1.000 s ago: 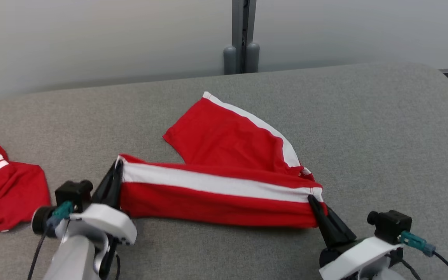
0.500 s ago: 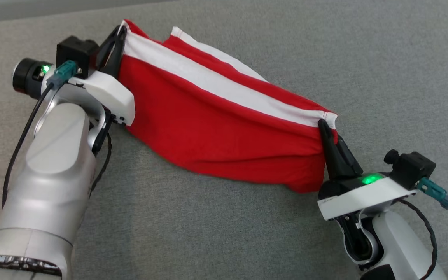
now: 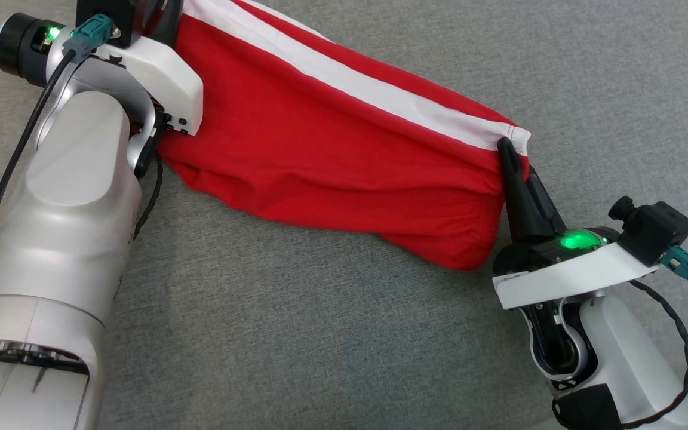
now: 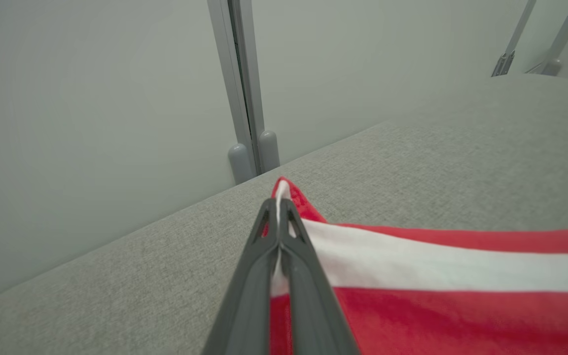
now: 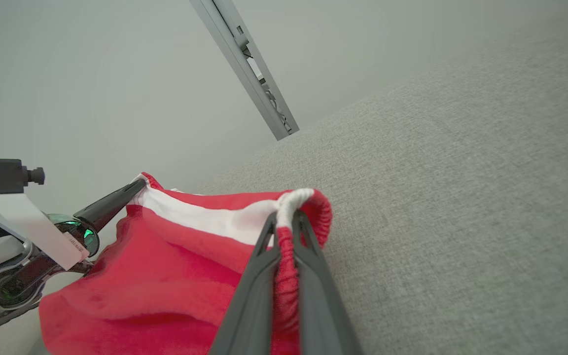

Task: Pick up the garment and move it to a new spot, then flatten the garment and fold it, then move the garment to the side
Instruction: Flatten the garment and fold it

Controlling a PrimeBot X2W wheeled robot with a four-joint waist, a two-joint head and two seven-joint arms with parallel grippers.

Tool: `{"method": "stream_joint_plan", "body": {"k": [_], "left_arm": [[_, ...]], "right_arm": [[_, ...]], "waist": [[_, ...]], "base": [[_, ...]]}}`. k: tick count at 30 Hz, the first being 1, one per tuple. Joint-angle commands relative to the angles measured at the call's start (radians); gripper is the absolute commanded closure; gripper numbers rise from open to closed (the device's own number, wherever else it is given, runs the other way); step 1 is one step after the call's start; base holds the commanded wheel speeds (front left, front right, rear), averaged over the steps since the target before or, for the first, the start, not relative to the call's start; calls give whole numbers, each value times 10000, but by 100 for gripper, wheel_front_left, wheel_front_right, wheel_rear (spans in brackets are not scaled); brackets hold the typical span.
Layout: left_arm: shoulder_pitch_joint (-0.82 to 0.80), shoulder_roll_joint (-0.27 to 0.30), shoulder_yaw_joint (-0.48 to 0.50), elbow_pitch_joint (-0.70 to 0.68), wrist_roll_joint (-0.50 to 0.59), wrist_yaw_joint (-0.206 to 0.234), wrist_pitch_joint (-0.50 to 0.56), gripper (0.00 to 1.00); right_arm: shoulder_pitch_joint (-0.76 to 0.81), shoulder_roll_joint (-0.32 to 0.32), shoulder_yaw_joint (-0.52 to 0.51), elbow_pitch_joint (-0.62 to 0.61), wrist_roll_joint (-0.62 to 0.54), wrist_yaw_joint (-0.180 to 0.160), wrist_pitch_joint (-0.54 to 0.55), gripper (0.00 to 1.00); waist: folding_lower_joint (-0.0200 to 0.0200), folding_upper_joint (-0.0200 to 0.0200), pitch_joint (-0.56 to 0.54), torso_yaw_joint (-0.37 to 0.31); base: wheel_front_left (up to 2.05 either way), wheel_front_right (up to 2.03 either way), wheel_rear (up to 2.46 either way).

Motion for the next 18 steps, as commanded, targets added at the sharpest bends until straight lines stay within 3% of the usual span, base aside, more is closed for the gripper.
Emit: {"method": "stream_joint_plan", "body": {"k": [1, 8, 9, 10, 11, 12, 13, 14, 18], "left_arm": [[-226, 59, 11, 31, 45, 80, -14, 100], [-415, 199, -83, 337, 143, 274, -14, 100], [-392, 189, -96, 342, 147, 319, -14, 100], [-388, 168, -109, 326, 134, 353, -14, 100], [-370, 146, -119, 294, 133, 383, -14, 88], [-324, 115, -120, 243, 110, 422, -14, 63], [-238, 87, -118, 245, 81, 443, -14, 25], [-158, 55, -85, 243, 19, 449, -14, 0], [77, -23, -49, 291, -92, 496, -11, 0]], "right_arm": [[-69, -35, -5, -46, 14, 1, -51, 100], [-54, -39, 102, -131, -29, 1, -51, 100], [-35, -39, 94, -125, -67, 1, -51, 93], [-4, -40, 47, -115, -108, 1, -51, 76], [36, -43, -7, -93, -115, 1, -51, 56], [75, -42, -47, -72, -141, 1, -51, 3], [99, -42, -86, -39, -186, 1, -51, 0], [104, -45, -145, -27, -229, 1, -51, 0], [287, -40, -607, -4, -737, 1, -51, 0]], "waist": [[0, 0, 73, -88], [0, 0, 136, -243], [0, 0, 130, -243], [0, 0, 121, -237], [0, 0, 107, -226], [0, 0, 85, -214], [0, 0, 48, -201], [0, 0, 16, -190], [0, 0, -224, -137]], "base": [[0, 0, 0], [0, 0, 0], [0, 0, 0], [0, 0, 0], [0, 0, 0], [0, 0, 0], [0, 0, 0], [0, 0, 0], [0, 0, 0]]}}
